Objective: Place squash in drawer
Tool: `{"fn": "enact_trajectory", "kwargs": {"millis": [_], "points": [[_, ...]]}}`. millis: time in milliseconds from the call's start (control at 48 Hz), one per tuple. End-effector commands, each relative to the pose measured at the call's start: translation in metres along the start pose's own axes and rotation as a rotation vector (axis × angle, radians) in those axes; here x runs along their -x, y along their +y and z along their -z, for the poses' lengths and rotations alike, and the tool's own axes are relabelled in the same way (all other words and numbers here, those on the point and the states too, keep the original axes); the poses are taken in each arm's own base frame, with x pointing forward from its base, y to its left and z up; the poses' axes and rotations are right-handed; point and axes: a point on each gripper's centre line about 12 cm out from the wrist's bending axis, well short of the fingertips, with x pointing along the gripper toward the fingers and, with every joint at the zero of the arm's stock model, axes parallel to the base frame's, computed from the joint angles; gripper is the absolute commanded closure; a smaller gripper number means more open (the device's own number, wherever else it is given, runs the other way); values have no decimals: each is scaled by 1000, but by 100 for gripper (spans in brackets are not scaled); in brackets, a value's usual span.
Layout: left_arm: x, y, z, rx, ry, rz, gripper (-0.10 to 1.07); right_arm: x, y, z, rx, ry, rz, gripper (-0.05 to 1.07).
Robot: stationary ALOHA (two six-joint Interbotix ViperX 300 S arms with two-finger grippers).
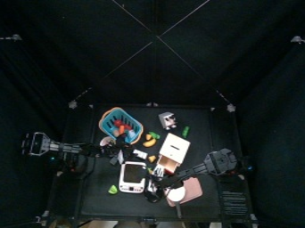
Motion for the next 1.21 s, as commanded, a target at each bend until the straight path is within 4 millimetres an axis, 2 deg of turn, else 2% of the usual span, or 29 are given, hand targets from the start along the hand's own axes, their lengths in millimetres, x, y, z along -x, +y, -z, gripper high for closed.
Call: {"fn": "enact_trajectory", "kwargs": {"millis": [0,229,333,521,958,1188], "points": [[0,-2,-9,-2,-30,7,11,34,-3,-19,-33,-77,-53,22],[1,-2,-9,-2,-32,6,11,69,-6,-40,-69,-160,-96,22],[1,-2,-8,-1,-30,7,11,87,-16,-47,-85,-187,-87,22],[3,-3,-9,-1,-34,10,11,107,-36,-43,-101,-177,-24,22],[3,-2,-8,1,-31,8,11,106,-79,-9,-121,-68,103,22],[3,-2,-8,1,-30,7,11,95,-94,10,-181,-39,119,22]]}}
